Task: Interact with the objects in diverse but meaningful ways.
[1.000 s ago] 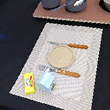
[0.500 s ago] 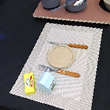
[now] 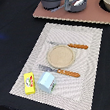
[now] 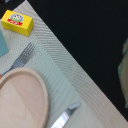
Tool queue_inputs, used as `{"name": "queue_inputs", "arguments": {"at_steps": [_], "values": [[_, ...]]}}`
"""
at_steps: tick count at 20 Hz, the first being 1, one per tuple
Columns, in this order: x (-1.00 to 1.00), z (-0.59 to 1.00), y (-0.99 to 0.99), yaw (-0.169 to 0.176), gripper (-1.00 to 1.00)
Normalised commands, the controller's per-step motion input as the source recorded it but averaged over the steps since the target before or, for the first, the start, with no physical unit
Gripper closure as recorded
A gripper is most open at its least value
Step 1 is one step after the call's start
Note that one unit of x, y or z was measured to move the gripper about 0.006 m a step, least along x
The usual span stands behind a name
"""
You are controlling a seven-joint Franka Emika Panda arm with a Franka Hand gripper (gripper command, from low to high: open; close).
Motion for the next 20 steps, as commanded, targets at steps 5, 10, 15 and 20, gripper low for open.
{"name": "queue_inputs", "arguments": {"at_steps": [5,10,15,20], "values": [[-0.57,-0.25,-0.58,-0.051,-1.00],[-0.61,-0.21,-0.53,-0.068,-1.00],[-0.60,-0.23,-0.54,-0.063,-1.00],[-0.51,-0.33,-0.44,-0.123,-1.00]]}}
